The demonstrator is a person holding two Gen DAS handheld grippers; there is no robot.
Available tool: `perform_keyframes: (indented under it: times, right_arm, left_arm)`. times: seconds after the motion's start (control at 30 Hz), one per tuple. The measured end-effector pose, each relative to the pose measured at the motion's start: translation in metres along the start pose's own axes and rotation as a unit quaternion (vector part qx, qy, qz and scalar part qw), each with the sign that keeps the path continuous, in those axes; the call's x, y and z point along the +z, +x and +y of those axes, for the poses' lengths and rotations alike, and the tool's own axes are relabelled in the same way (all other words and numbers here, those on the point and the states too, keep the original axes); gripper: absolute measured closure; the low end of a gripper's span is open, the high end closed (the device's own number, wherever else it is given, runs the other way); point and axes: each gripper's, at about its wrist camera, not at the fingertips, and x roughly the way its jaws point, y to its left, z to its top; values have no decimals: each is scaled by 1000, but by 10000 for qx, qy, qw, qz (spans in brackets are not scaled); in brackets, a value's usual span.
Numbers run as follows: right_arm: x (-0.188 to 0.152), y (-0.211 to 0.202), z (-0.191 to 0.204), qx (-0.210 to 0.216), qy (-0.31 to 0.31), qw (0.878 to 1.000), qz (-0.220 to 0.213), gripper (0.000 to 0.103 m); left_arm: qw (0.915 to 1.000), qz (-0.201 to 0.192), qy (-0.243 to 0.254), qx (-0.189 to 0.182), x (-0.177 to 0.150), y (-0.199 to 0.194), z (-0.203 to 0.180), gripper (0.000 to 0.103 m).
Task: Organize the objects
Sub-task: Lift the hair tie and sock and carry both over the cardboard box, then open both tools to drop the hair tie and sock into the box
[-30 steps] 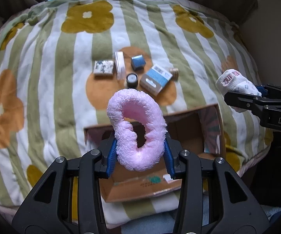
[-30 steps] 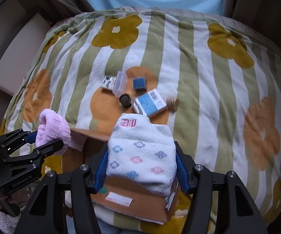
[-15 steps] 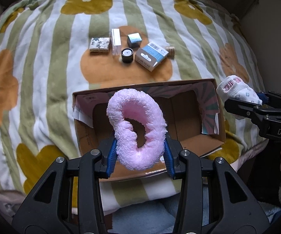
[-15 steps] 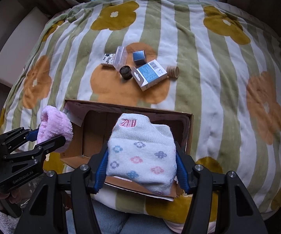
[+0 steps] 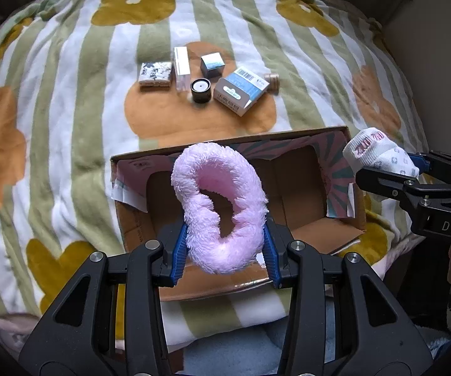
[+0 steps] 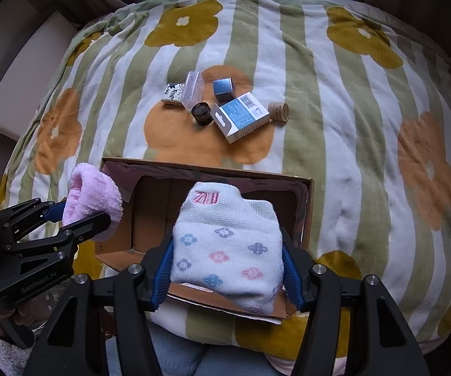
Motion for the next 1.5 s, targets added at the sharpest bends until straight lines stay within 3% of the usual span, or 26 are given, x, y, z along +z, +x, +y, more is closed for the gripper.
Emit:
perform_keyframes:
  times: [0.73,1.2,1.27,1.33,1.37,1.43,1.5]
  right_arm:
    - [-12,102,4,-68,96,9996,265,48]
    - [-18,119,-2,-278,189,9991,275,48]
    - [-18,117,-1,-267,138,9993,243,46]
    - [-18,116,0,-250,100,9995,181,39]
    - [-18,114,0,-230,172,9995,119,24]
    - [-18,111,-3,-153,293,9994,51,3]
    - [-18,108,-7,-96,386,9992,17,1]
  left_arm:
    - [9990,258,-278,214,-19,96,45,66]
    - [9994,264,-173,160,-19,104,43,66]
    - [9997,168,-171,59,-17,98,42,52]
    - [9998,-20,-135,130,-16,88,39,9]
    - [9997,-147,-100,189,-15,82,37,2]
    - [9994,-295,-54,152,-14,73,36,0]
    - [9995,-277,-63,143,-13,69,37,1]
